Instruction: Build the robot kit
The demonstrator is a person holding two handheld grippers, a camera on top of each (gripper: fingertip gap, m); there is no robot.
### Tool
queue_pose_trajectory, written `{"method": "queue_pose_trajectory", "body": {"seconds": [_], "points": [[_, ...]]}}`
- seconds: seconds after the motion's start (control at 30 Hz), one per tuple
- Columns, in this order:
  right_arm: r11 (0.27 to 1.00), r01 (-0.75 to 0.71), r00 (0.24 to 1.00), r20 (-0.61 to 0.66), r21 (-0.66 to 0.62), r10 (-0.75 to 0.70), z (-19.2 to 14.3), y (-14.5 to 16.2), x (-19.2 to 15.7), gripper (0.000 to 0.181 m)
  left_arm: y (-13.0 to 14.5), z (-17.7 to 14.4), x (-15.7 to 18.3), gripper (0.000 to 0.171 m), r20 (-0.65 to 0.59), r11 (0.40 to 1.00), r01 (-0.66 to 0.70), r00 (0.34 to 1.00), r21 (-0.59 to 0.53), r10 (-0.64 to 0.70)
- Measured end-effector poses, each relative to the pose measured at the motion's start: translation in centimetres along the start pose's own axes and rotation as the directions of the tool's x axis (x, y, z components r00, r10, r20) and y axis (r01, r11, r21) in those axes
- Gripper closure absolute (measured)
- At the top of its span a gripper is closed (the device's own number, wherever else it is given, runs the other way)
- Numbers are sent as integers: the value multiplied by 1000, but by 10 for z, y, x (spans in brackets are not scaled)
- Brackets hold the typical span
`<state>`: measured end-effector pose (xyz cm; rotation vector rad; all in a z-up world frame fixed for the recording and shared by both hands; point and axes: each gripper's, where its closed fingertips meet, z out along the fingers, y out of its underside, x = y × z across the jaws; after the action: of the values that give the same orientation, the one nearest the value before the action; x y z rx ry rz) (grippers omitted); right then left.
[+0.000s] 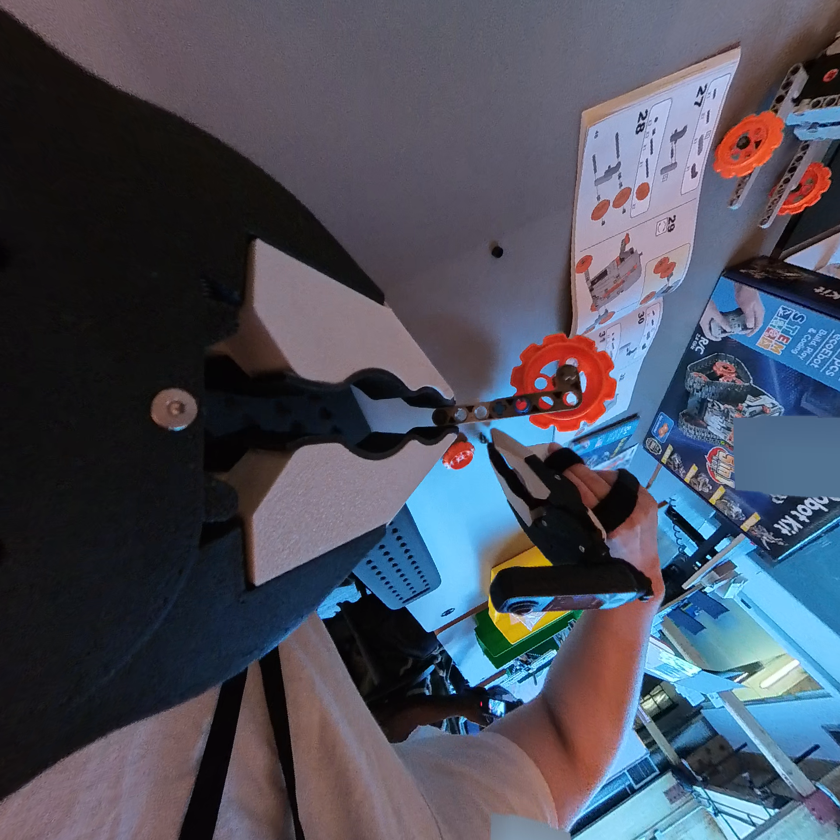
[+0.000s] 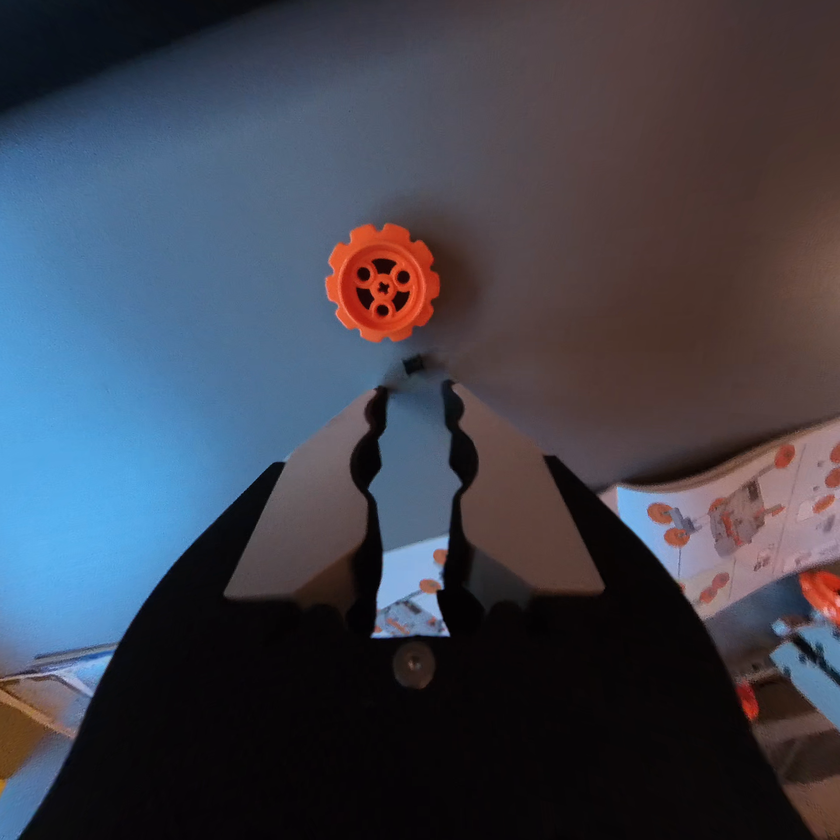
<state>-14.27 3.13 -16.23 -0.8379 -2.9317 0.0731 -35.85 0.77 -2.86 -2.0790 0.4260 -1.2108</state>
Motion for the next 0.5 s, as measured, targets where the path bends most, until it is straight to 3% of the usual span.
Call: {"method": "queue_pose_trajectory", "body": {"seconds": [0.1,0.17,0.23,0.33,0.43,0.5], "points": [[978,-207,961,-183,32,209,-20,4,12,157,2,3,5,167,-35,1000,0,999,-1,0],[849,-511,795,-304,130,525,-40,13,16,156,3,6,9,167,-70,1000,-1,998,-8,0],[636,-689,561,-300,347,771,-54,6,7,162,2,8,12,167,-106,1000,-9,994,-13,7],[404,-731,298,-275,550,914,-53,2,-6,166,3,13,12,167,-144,999,-19,990,-42,13],[300,-753,194,-239,585,951,-32,-2,-11,165,1,15,14,167,-163,998,-34,986,-50,25],[251,-748,162,-198,614,967,-24,-7,-7,158,1,14,18,167,-176,998,-40,984,-45,31]]}}
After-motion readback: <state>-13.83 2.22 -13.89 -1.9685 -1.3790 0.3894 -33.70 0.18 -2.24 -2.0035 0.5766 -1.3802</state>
